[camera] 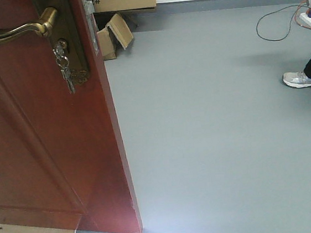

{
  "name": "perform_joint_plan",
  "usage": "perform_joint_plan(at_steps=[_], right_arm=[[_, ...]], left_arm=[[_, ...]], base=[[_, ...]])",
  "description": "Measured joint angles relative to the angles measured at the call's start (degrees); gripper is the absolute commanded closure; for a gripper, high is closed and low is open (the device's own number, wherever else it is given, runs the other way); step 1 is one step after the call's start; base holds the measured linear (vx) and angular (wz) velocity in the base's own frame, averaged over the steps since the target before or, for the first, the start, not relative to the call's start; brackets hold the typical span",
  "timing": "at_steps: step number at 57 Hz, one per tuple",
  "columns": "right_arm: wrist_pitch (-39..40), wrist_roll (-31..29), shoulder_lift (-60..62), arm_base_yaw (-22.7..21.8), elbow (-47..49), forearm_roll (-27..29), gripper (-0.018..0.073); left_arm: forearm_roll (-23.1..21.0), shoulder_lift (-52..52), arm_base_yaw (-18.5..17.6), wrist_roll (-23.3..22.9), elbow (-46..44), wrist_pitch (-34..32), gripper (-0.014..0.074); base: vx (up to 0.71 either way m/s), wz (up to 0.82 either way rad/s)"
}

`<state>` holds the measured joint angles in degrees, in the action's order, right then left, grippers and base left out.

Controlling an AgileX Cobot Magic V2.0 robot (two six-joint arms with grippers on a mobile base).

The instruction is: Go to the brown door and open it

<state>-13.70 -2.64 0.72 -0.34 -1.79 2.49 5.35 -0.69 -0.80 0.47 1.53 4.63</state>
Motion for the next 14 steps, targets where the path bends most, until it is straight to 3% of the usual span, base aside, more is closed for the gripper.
perform_joint_plan(at_steps=[14], right_arm=[[0.0,0.0,0.0,0.0,0.0,0.0,0.0559]], left_arm=[[0.0,0.0,0.0,0.0,0.0,0.0,0.0603]], base=[[0.00,0.00]])
